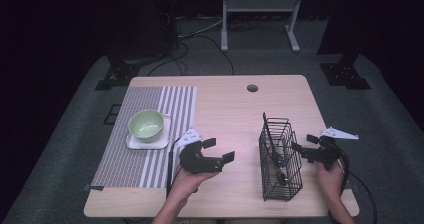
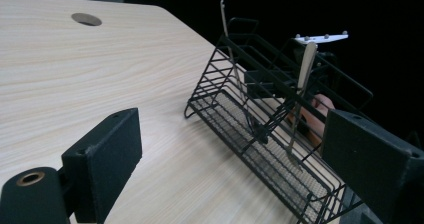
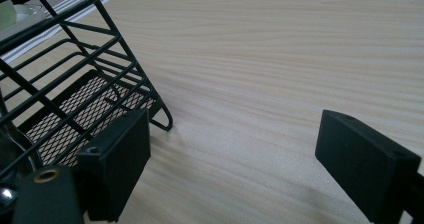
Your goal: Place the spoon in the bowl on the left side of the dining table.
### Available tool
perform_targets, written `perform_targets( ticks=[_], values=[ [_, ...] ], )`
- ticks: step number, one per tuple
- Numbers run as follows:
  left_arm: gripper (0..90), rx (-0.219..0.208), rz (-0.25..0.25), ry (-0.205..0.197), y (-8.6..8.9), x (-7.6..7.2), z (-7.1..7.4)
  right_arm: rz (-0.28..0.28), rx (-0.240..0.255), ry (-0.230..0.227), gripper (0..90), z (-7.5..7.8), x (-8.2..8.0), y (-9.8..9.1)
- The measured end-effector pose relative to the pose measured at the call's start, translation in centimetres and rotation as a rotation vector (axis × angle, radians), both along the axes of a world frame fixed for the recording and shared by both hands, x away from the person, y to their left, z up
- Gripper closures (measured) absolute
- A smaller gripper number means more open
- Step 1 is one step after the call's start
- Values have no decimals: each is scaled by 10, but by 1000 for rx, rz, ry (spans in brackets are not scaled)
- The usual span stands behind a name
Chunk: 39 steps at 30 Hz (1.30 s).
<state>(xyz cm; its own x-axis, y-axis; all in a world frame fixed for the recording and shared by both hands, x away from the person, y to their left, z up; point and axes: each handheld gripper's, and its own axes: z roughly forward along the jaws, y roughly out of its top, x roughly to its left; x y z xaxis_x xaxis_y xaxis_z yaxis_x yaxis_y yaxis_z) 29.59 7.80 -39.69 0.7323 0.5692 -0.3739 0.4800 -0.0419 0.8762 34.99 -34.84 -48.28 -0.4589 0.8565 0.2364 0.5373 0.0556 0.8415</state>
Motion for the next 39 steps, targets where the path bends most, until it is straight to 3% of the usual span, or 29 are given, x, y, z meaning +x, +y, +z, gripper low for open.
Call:
perform_targets(
  ticks=[39],
  values=[
    [93,-6,-107,-7,-62,8,12,2,13,2,134,0,0,-1]
  ],
)
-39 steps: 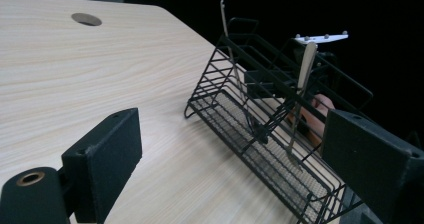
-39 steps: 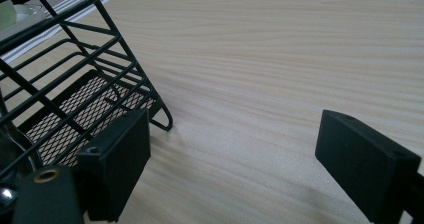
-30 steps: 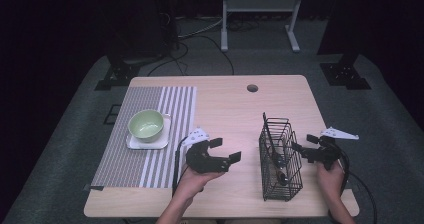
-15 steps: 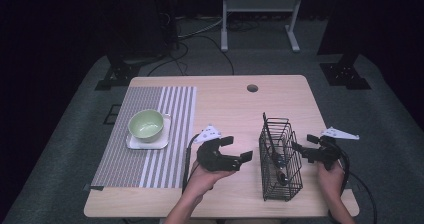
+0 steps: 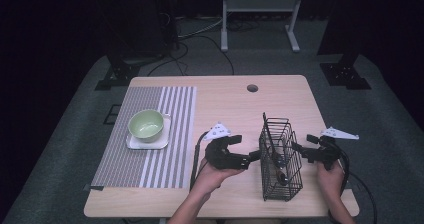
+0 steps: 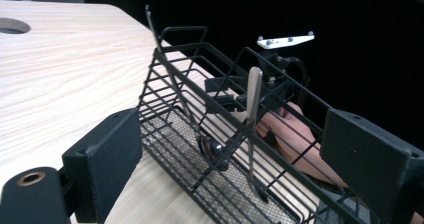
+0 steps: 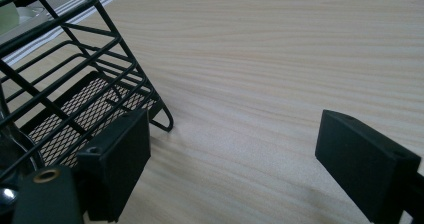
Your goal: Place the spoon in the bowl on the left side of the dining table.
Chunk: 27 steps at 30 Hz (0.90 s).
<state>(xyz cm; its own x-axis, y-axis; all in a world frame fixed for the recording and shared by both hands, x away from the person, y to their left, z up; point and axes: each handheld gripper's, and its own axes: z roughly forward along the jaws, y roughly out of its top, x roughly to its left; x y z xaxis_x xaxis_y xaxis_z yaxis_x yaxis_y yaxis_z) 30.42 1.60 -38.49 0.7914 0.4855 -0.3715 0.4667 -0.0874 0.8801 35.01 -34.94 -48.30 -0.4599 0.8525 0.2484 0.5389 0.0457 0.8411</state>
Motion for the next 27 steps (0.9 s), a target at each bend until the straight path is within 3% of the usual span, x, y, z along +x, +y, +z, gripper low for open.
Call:
perform_targets(
  ticks=[10,12,19,27],
  values=[
    [148,-8,-15,5,-14,6,-2,-1,-2,2,134,0,0,0],
    [219,-18,-25,1,-17,7,-1,0,0,0,134,0,0,0],
    [336,-25,-44,2,-30,13,0,0,13,1,134,0,0,-1],
    [568,-38,-48,8,-31,12,-3,2,21,-7,134,0,0,-2]
  ],
)
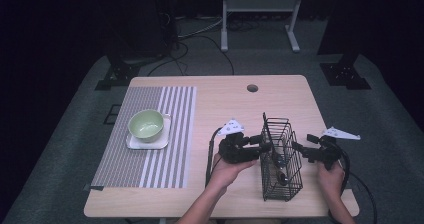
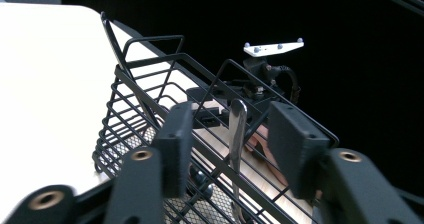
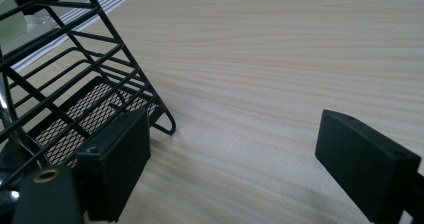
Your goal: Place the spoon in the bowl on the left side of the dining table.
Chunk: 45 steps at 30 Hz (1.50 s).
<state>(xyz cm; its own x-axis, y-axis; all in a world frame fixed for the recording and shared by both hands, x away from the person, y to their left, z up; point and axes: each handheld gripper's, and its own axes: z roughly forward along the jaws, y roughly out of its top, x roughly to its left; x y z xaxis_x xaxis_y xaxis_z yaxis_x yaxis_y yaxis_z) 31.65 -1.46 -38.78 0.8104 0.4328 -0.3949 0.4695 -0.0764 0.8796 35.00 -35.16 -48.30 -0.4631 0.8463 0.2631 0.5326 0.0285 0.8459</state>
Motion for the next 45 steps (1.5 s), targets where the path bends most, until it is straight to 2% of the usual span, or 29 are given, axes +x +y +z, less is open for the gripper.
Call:
perform_targets(
  ticks=[4,8,11,15,18,24,28,33,45],
  values=[
    [684,-6,-8,-3,1,-1,1,-1,0,1,134,0,0,0],
    [737,-22,-13,5,3,1,2,-2,0,4,134,0,0,0],
    [835,-20,-15,-4,4,1,2,-3,1,4,134,0,0,0],
    [888,-42,-22,-4,6,0,2,-4,3,4,134,0,0,0],
    [892,-46,-32,-2,6,-1,3,-2,-1,3,134,0,0,0],
    [893,-96,-42,18,7,0,3,-1,-1,4,133,0,0,1],
    [893,-105,-53,4,9,0,8,-1,-3,4,134,0,0,1],
    [893,-121,-46,-2,13,-1,15,-7,-5,5,134,0,0,1],
    [893,-182,-25,36,25,3,24,-5,-6,5,134,0,0,1]
  ],
)
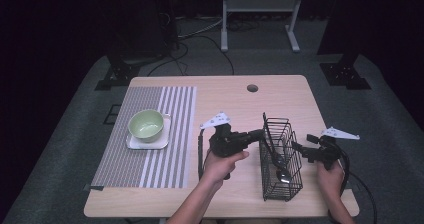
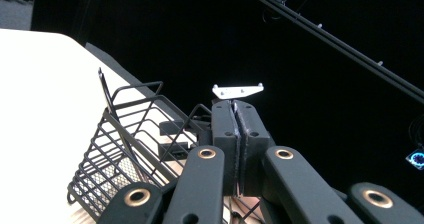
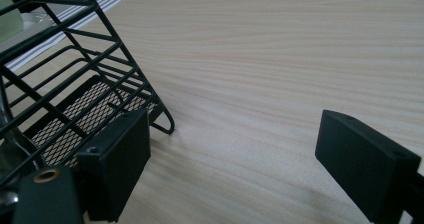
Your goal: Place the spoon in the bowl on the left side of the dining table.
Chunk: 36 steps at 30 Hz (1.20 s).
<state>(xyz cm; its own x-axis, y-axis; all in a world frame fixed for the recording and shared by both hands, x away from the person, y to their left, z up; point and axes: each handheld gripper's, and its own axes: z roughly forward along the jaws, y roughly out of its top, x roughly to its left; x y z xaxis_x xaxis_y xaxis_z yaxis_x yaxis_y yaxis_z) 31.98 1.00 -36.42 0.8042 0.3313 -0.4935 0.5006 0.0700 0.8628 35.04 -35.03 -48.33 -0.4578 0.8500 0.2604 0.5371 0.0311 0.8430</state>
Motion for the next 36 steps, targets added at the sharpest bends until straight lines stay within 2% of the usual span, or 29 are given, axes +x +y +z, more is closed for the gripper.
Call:
perform_targets(
  ticks=[4,9,16,20,27,36],
  values=[
    [893,1,-7,-1,1,1,5,-1,-7,2,134,0,0,0],
    [893,-23,-4,15,2,4,9,-3,-6,7,134,0,0,0],
    [893,-46,-3,16,5,7,14,7,-16,6,134,0,0,2],
    [893,-97,5,45,11,11,16,8,-20,9,134,0,0,3],
    [893,-149,26,44,23,15,26,9,-28,14,134,-1,1,4],
    [893,-165,53,26,37,17,38,7,-29,17,134,-1,1,3]
  ],
)
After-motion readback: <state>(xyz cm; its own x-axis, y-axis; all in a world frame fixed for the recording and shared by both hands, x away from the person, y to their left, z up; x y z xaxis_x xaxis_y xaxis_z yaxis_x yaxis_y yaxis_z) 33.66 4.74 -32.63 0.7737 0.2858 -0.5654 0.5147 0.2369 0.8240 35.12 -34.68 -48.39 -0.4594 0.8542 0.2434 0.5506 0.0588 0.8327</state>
